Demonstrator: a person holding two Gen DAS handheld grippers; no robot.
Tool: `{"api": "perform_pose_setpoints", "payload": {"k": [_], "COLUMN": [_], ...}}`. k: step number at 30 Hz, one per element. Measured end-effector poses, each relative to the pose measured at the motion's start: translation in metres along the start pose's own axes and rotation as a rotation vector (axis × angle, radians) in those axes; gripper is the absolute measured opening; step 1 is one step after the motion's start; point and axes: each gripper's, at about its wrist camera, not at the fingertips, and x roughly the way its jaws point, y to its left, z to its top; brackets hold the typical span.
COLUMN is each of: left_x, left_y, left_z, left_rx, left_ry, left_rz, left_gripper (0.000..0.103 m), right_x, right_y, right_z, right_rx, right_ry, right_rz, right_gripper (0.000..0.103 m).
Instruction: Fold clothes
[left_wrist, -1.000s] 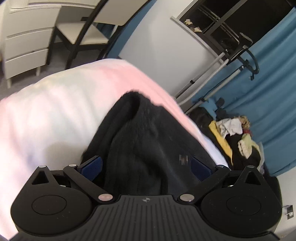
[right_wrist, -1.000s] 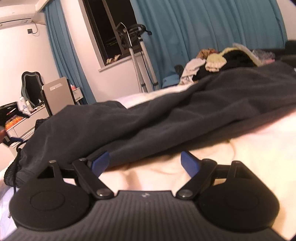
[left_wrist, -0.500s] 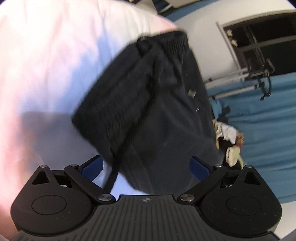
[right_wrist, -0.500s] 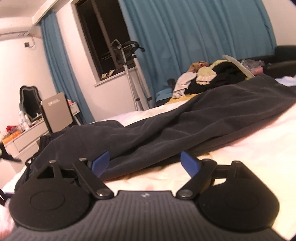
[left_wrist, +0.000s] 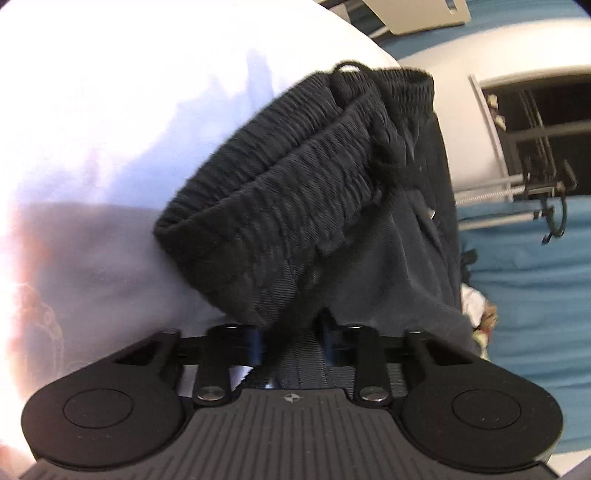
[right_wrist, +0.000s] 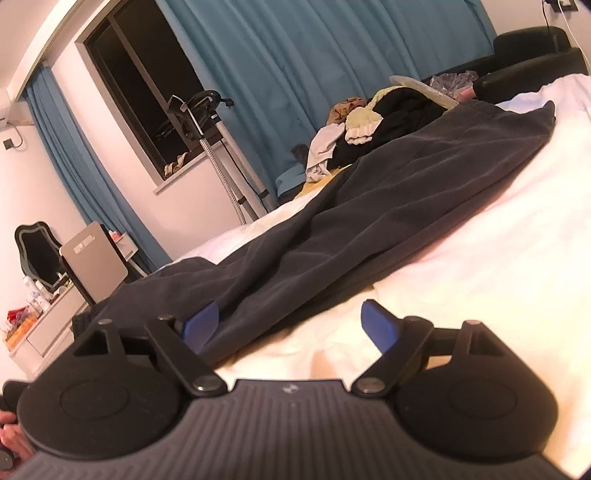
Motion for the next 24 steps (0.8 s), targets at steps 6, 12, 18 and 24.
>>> {"api": "perform_pose_setpoints", "payload": {"k": [6, 12, 18, 24], "left_x": [-0.033, -0.031, -0.013, -0.002], "left_y": [-0.009, -0.006, -0.008, -0.005], "left_z": [0.008, 0.016, 0.023, 0.020], "left_rx": [0.002, -0.030, 0.005, 0.041], "left_ry": [-0.107, -0.140, -0.138, -0.179], "left_rz": [-0.107, -0.160, -0.131, -0.103], "left_gripper": [0.015, 0.014, 0.014, 0.013], "right_x": [0.037, 0.127, 0.222, 0.259], "right_y": [0.008, 0.015, 0.006, -0.017], "right_z": [0.038, 0.088, 0.119, 0.128], "right_rx": [-0.065, -0.068, 0.026, 0.050], "right_ry": [-0.002, 0.008, 0.059, 0.075], "right_rz": [-0.070, -0.122, -0.234, -0.373], "right_gripper": [0.085, 0.085, 0.077, 0.005]}}
